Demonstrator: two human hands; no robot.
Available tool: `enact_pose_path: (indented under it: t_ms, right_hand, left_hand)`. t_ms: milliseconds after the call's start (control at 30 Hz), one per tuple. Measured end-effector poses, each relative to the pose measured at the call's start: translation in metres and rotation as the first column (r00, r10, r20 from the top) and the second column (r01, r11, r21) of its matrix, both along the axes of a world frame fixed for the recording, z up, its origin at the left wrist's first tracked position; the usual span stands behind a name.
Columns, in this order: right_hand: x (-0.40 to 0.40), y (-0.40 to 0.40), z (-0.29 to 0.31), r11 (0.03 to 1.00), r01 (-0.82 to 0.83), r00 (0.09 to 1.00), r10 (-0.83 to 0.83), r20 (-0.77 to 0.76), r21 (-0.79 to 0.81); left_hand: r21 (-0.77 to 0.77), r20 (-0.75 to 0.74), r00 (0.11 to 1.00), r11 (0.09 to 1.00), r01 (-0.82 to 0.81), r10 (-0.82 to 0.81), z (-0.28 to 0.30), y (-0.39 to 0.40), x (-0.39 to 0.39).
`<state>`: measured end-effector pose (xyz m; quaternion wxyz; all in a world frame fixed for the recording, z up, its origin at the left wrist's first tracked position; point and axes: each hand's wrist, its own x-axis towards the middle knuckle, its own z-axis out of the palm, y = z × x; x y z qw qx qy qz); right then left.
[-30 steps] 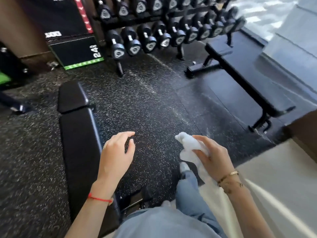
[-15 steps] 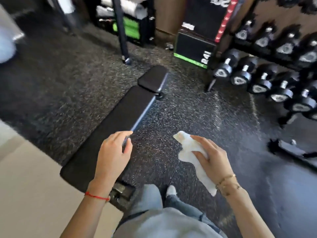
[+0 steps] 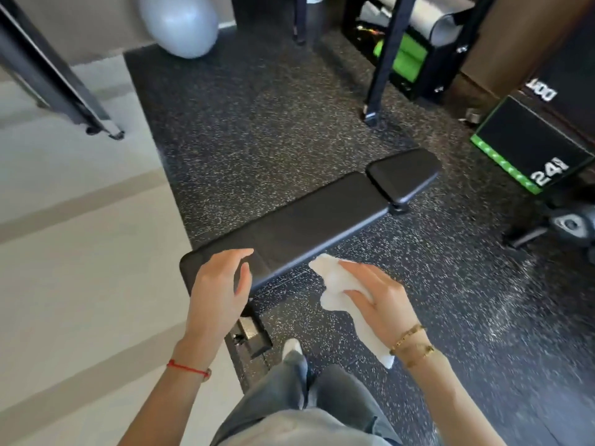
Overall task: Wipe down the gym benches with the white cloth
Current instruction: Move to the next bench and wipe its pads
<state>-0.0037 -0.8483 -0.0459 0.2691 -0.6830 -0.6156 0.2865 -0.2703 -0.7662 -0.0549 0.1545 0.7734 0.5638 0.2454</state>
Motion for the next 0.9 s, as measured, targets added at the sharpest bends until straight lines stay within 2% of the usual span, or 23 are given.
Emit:
enact_pose_path:
  t_ms: [167, 433, 700, 900]
  right_hand:
    - [0.005, 0.044, -0.014, 0.992, -0.119, 0.993, 0.118, -0.033, -0.036]
    - [0.037, 0.124, -0.070, 0.956, -0.286, 0.958, 0.286, -0.022, -0.059]
    - [0.064, 0.205, -0.188, 0.909, -0.391, 0.920, 0.393, -0.015, -0.143]
    - [0.046, 0.257, -0.300, 0.867, -0.462, 0.877, 0.478, 0.050, -0.184]
  left_hand:
    - [0.003, 0.012, 0.999, 0.999, -0.038, 0.038, -0.012, 0.022, 0.004]
    - [-0.026, 0.007, 0.975, 0.975, -0.220, 0.220, -0.064, 0.048, 0.025]
    - [-0.057, -0.113, 0.955, 0.958, -0.281, 0.273, -0.177, 0.085, 0.030]
    - [-0.119, -0.228, 0.952, 0.964, -0.236, 0.205, -0.287, 0.104, 0.028]
